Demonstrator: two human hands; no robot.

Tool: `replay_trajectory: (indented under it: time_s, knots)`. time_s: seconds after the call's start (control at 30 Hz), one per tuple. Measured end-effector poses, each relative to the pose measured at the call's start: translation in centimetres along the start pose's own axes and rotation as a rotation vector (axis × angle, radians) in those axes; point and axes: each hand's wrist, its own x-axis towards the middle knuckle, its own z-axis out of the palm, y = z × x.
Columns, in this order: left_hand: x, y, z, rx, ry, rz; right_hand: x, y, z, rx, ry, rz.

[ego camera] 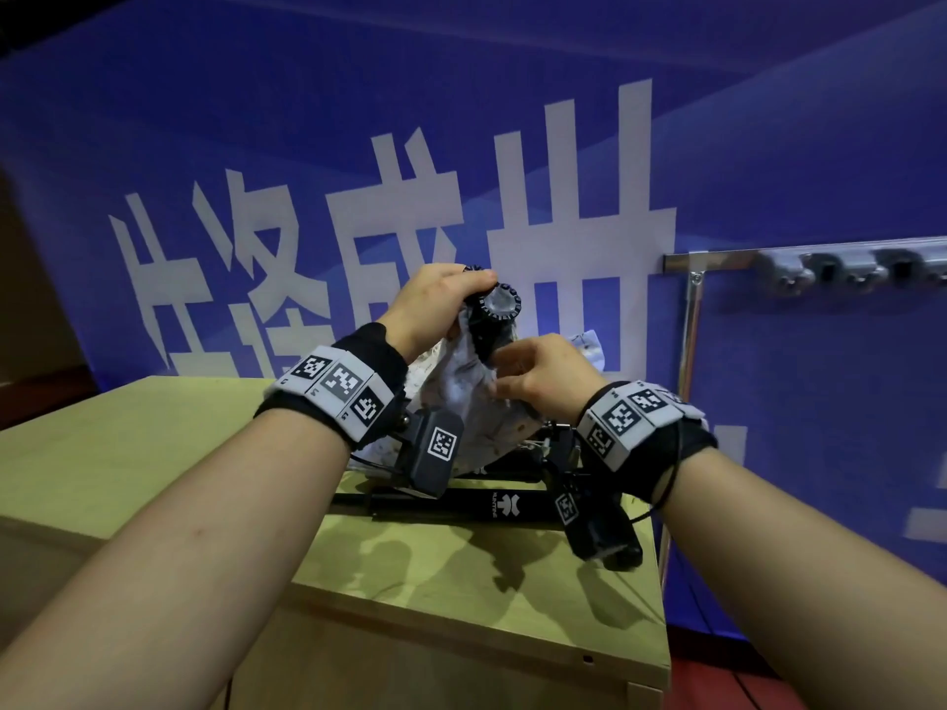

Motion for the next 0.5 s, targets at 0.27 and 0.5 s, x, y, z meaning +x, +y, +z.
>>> replay_trajectory:
  time_s: [0.27, 0.5]
  knots:
    - [-0.1, -0.3, -0.7, 0.002, 0.044, 0.018, -0.3, 0.0, 0.2, 0.257, 0.094, 0.03]
    - [-0.5, -0.3, -0.8, 0.021, 0.033, -0.005, -1.2, -0.7, -2.6, 0.362, 0.073, 0.018]
